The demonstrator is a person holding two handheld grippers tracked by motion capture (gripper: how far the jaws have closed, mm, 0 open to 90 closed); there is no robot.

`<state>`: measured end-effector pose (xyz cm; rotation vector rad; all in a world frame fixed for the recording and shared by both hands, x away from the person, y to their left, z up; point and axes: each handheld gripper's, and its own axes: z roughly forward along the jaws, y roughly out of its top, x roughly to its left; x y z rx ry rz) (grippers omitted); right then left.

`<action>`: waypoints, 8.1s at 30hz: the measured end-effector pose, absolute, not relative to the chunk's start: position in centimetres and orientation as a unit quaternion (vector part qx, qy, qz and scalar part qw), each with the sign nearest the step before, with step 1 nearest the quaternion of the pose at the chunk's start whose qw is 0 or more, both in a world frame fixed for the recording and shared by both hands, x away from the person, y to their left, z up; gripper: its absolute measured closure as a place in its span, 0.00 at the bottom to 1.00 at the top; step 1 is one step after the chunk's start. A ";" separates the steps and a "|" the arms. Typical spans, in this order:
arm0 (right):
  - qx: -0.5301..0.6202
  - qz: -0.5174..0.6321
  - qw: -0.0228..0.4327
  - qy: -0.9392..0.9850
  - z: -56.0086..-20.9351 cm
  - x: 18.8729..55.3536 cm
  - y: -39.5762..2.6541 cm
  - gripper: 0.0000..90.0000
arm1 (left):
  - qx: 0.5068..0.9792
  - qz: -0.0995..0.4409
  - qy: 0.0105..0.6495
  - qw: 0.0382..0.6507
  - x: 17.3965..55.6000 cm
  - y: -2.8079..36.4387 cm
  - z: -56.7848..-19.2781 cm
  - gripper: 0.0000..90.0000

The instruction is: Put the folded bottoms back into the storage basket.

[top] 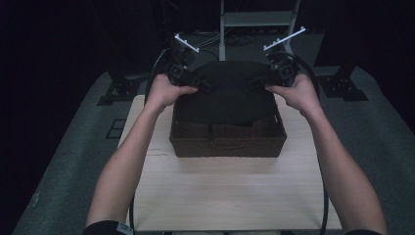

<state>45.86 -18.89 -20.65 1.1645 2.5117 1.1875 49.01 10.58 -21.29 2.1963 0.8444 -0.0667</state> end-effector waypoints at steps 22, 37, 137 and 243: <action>0.406 0.401 0.052 0.820 -21.8 49.6 -19.2 0.83 | 0.859 -0.032 0.353 0.370 52.7 10.3 -21.5 0.83; 0.421 0.383 0.042 0.821 -23.8 51.3 -19.2 0.83 | 0.860 -0.038 0.363 0.357 54.2 9.7 -23.8 0.83; 0.489 0.313 -0.025 0.814 -35.9 54.3 -19.1 0.84 | 0.861 -0.055 0.420 0.283 56.1 8.2 -35.9 0.83; 0.530 0.294 0.005 0.795 -36.6 53.8 -22.3 0.74 | 0.807 -0.001 0.520 0.279 56.3 12.8 -37.2 0.59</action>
